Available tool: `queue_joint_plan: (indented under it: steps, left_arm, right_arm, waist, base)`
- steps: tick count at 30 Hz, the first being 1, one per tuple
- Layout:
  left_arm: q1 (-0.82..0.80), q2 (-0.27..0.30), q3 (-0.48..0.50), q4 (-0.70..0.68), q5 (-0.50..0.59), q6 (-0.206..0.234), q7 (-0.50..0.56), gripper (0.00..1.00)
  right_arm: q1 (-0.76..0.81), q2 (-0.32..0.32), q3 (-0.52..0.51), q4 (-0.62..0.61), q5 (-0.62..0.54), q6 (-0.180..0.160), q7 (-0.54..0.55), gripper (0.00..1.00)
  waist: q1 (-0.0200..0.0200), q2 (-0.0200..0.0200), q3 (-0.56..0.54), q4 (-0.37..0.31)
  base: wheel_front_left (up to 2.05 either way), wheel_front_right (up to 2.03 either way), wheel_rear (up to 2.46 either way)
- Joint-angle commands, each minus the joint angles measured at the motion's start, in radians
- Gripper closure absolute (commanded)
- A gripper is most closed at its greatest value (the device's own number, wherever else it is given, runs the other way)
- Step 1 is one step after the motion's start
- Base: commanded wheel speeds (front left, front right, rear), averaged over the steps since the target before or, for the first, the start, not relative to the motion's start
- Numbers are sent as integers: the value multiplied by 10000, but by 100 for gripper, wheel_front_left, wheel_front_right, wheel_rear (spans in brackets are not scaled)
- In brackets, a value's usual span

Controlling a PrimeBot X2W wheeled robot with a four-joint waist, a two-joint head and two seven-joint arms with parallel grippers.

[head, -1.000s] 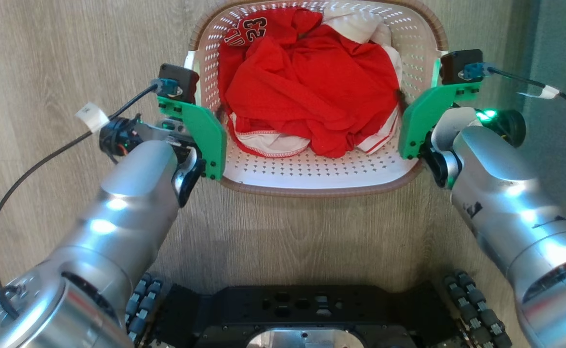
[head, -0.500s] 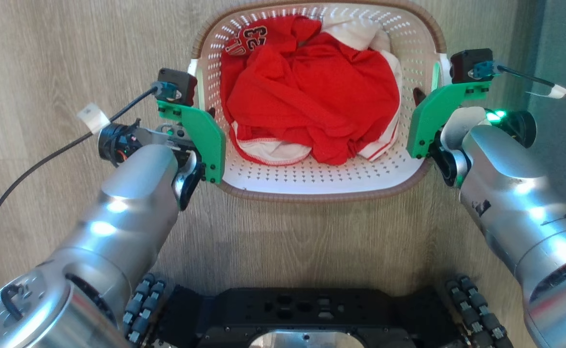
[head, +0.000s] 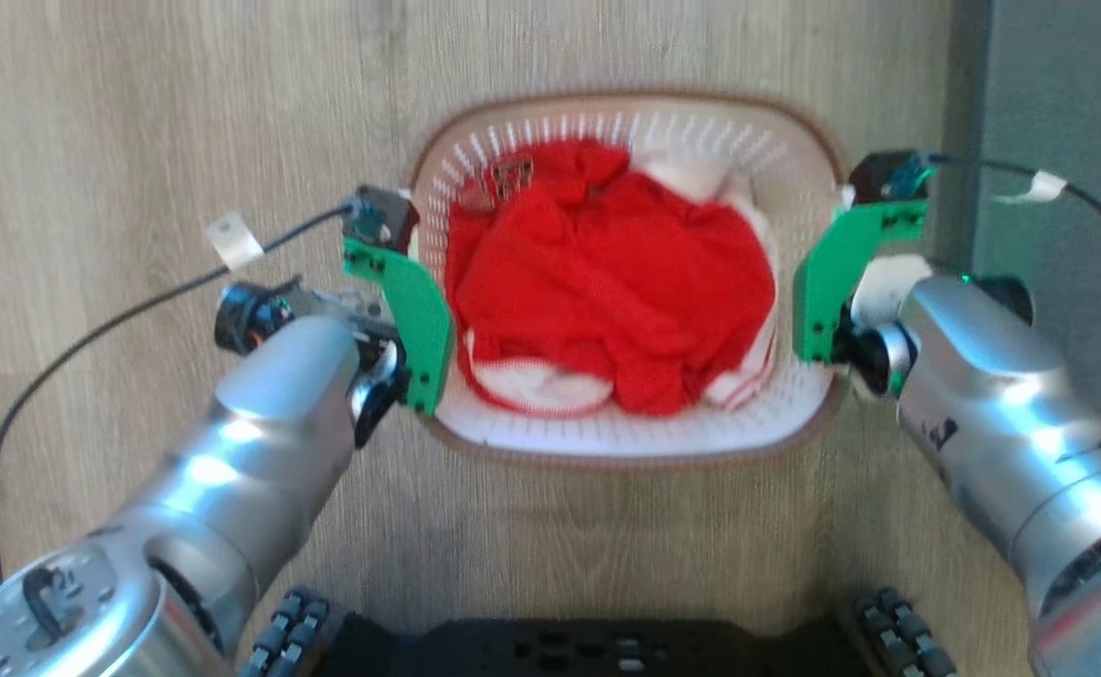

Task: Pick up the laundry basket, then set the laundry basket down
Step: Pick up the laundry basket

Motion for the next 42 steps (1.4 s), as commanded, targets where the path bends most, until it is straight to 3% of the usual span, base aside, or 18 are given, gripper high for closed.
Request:
queue_joint_plan:
  steps: [1, 10, 23, 42]
  left_arm:
    - [199, 85, -206, -339, 100, -291, 197, 100]
    - [600, 85, -423, -365, -242, -403, 810, 100]
    - [1481, 85, -335, -178, -1149, -414, 896, 100]
    - [3195, 279, -550, -420, -1750, -415, 2196, 100]
  right_arm:
    - [787, 131, 563, -140, -107, 62, 529, 100]
    - [1162, 220, 1285, -694, 487, 62, 2057, 100]
    - [1801, 278, 1764, -1016, 1342, 62, 2183, 100]
    - [2938, 686, 2679, -760, 2286, 62, 2448, 100]
  waist:
    - [0, -1, -717, -34]
    - [0, -1, -2376, -121]
    - [0, -1, -4576, -127]
    - [0, -1, -7274, 23]
  base:
    - [0, 0, 0]
    - [0, 0, 0]
    - [0, 0, 0]
    - [0, 0, 0]
